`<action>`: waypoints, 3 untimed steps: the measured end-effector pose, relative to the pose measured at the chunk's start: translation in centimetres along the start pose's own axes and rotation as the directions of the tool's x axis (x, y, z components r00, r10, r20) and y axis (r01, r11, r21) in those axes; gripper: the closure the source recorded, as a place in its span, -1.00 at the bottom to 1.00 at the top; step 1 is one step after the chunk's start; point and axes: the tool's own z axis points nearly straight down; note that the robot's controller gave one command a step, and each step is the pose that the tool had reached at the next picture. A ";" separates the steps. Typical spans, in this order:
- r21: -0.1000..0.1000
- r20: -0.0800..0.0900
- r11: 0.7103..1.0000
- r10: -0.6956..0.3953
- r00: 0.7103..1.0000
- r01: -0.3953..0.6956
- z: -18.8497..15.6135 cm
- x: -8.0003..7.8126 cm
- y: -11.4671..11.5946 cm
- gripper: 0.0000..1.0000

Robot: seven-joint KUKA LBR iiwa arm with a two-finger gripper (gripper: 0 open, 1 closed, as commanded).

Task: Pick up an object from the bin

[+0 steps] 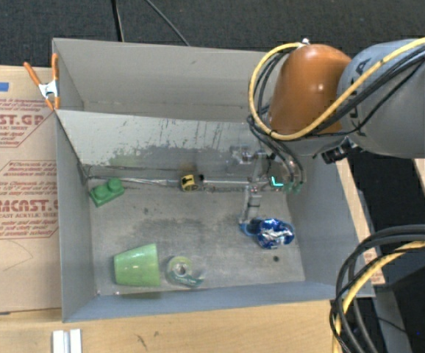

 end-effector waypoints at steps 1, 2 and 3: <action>0.001 -0.002 1.000 -0.010 1.000 0.010 11.0 3.2 -8.3 -1.00; 0.000 0.010 1.000 -0.013 1.000 0.013 7.4 3.5 -8.8 -1.00; -0.001 0.006 0.992 0.129 0.992 -0.129 7.6 4.0 -10.6 -1.00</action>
Offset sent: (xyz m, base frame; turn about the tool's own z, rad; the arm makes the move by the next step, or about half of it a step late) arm -0.0297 -0.0800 -0.1051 -0.0149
